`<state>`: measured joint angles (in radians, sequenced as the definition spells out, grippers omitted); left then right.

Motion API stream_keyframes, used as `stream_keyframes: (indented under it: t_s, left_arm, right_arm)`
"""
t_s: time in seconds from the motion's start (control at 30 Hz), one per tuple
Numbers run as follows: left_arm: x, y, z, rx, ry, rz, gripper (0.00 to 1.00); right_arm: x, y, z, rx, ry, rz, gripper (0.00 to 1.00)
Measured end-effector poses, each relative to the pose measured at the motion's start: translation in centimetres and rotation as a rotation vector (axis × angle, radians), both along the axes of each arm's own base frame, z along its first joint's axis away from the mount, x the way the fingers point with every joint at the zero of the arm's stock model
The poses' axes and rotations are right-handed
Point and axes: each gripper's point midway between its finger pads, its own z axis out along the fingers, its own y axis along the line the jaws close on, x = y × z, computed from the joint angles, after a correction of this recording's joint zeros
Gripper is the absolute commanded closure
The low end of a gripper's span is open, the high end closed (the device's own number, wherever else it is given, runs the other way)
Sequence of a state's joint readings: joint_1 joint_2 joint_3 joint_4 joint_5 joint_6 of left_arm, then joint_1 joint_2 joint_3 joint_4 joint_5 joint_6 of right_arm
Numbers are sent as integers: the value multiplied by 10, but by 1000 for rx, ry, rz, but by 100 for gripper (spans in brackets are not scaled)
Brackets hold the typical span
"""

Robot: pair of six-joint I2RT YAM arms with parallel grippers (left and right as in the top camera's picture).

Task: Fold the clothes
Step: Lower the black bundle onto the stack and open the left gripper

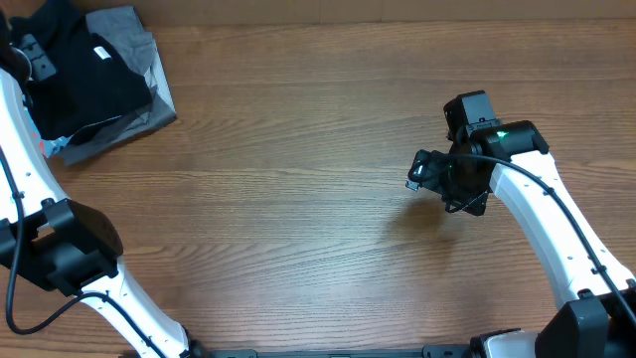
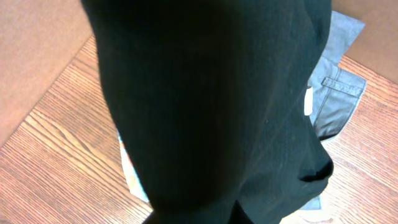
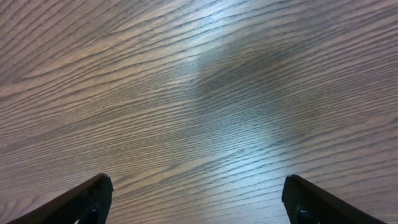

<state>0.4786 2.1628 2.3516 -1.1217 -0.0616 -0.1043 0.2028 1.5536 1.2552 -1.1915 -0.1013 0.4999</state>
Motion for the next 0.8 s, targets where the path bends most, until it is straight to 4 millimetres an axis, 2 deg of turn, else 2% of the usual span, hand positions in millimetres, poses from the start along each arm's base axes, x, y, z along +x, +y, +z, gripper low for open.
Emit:
stream_keyframes:
  t_s: [0.03, 0.07, 0.13, 0.23, 0.4, 0.43, 0.47, 0.5, 0.53, 0.67, 0.8]
  left_arm:
    - [0, 1, -1, -3, -3, 5, 75]
    - [1, 1, -2, -6, -4, 5, 66]
    - [5, 2, -7, -12, -5, 11, 55]
    - [11, 6, -27, -25, 17, 16, 51]
    - [19, 28, -77, -32, 77, 62, 48]
    - [18, 31, -85, -38, 91, 72, 44]
    - [16, 34, -89, -44, 98, 77, 36]
    - [13, 39, -95, -50, 107, 91, 19]
    - [11, 43, -98, -58, 106, 107, 12]
    - [4, 53, -98, -68, 101, 138, 7]
    - [2, 54, -98, -85, 96, 163, 5]
  right_arm:
    - [0, 0, 0, 0, 1, 0, 9]
    - [-1, 0, 0, -1, 3, 0, 9]
    - [-2, 0, 0, -2, 7, 0, 9]
    - [-5, -1, -1, -5, 20, 0, 9]
    - [-12, -2, -1, -10, 47, 3, 9]
    - [-12, -3, -1, -11, 50, 3, 9]
    - [-13, -3, -1, -11, 52, 4, 9]
    - [-13, -3, -1, -11, 52, 3, 9]
    - [-13, -3, -1, -11, 51, 3, 9]
    - [-13, -3, -1, -11, 51, 4, 9]
    - [-13, -3, -1, -12, 54, 4, 9]
